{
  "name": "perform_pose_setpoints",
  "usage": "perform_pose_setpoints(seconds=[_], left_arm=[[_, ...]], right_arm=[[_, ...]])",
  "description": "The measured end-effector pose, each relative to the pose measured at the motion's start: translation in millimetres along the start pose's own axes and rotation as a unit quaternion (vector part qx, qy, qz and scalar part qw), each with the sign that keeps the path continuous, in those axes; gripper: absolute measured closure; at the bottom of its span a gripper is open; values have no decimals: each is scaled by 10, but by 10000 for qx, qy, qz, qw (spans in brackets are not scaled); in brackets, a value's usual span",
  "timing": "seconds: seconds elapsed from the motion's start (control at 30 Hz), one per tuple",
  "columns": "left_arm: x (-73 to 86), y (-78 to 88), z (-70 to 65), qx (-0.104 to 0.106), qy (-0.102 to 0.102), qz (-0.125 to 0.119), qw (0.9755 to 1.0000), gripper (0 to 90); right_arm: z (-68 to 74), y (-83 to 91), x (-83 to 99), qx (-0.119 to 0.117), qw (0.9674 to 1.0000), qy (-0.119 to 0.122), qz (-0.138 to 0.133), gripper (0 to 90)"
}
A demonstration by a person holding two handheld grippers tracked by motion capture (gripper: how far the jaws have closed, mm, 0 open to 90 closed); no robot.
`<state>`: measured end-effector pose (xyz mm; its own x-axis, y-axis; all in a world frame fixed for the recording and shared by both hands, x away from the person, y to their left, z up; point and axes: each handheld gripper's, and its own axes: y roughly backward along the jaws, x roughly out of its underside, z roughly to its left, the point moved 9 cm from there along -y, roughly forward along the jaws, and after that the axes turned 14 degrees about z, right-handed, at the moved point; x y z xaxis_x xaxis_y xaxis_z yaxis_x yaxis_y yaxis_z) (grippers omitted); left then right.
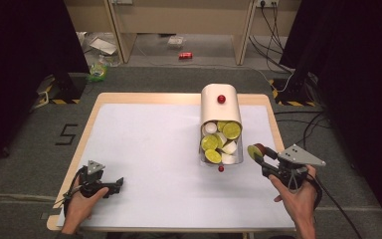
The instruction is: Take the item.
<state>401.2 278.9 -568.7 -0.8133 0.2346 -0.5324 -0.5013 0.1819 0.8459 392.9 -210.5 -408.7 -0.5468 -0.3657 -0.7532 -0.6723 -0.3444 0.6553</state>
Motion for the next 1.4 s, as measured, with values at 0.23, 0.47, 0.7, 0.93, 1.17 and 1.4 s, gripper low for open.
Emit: perform_pose_setpoints(seconds=[0.23,0.47,0.7,0.93,1.17,1.4], left_arm=[[1,0,0,-5,-6,5,10000,0],[1,0,0,-3,-6,5,10000,0],[0,0,0,-3,0,0,10000,0],[1,0,0,-6,-7,5,10000,0],[1,1,0,-5,-7,5,10000,0],[1,1,0,-3,-7,6,10000,0]], right_arm=[[-115,-84,211,105,9996,-126,216,582],[-232,-206,487,131,9981,-351,498,581],[-217,-321,655,71,9966,-383,732,581],[-171,-424,740,-3,9954,-328,900,581],[-160,-513,831,-49,9938,-306,1066,581],[-160,-552,878,-65,9928,-330,1151,581]])
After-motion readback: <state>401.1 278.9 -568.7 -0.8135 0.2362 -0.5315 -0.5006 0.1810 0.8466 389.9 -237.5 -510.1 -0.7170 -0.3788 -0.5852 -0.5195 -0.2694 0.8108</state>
